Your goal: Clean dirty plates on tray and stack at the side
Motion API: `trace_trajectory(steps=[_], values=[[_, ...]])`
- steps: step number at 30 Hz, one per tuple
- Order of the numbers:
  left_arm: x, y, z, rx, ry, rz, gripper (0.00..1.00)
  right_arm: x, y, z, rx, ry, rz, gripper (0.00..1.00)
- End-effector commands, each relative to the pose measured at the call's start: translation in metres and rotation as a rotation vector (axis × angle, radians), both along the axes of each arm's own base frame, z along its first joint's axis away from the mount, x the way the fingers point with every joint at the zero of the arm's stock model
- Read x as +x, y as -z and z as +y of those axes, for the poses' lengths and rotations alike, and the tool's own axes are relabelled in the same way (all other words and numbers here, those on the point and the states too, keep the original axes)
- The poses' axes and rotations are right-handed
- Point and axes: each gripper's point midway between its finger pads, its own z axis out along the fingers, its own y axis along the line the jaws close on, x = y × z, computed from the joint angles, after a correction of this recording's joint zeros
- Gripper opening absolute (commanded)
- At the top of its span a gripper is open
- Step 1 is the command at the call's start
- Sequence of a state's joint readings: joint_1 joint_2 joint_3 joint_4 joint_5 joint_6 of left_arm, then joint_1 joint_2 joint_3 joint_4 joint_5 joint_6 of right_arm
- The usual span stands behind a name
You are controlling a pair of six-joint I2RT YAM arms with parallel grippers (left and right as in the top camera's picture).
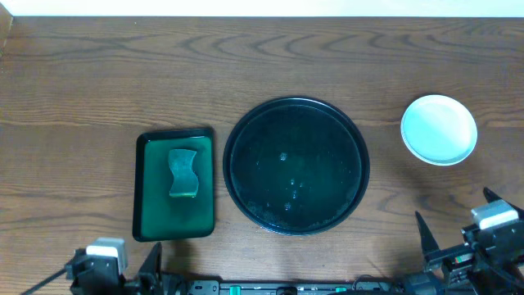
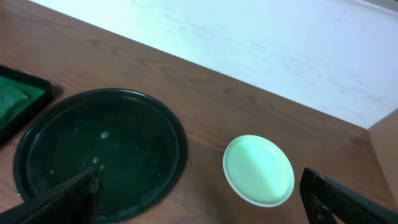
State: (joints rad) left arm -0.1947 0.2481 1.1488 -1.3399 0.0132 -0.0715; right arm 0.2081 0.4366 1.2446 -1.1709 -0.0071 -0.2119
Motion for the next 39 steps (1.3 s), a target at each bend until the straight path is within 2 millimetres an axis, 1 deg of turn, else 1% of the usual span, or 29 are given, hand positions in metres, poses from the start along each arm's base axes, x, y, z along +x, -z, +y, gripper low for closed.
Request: trace_trajectory(steps=[1,7,13,21,26,29,31,35,38,39], values=[[-0.008,0.001,0.002,-0.042,-0.023,-0.007,0.78,-0.003,-0.001,-0.005,-0.011,0.021,-0.008,0.99],[-0.013,0.011,0.003,-0.045,-0.032,0.04,0.8,-0.003,0.001,-0.005,-0.013,0.021,-0.002,0.99],[-0.013,0.011,0.003,-0.046,-0.031,0.04,0.81,-0.004,0.002,-0.005,-0.015,0.021,0.005,0.99],[-0.013,0.011,0.003,-0.046,-0.032,0.04,0.81,-0.009,0.016,-0.006,-0.027,0.02,0.062,0.99],[-0.013,0.011,0.003,-0.046,-0.031,0.04,0.81,-0.01,0.015,0.0,0.036,0.003,0.071,0.99],[-0.013,0.011,0.003,-0.046,-0.031,0.04,0.81,-0.012,0.018,0.002,0.057,0.005,0.091,0.99],[-0.013,0.011,0.003,-0.046,-0.031,0.04,0.81,-0.013,0.017,0.007,0.108,-0.01,0.099,0.99],[-0.013,0.011,0.003,-0.046,-0.032,0.04,0.81,-0.013,0.01,0.015,0.156,-0.043,0.087,0.99],[-0.013,0.011,0.003,-0.046,-0.032,0.04,0.81,-0.018,0.007,0.031,0.259,-0.105,0.114,0.99],[-0.013,0.011,0.003,-0.046,-0.032,0.04,0.81,-0.019,0.007,0.034,0.269,-0.121,0.12,0.99]])
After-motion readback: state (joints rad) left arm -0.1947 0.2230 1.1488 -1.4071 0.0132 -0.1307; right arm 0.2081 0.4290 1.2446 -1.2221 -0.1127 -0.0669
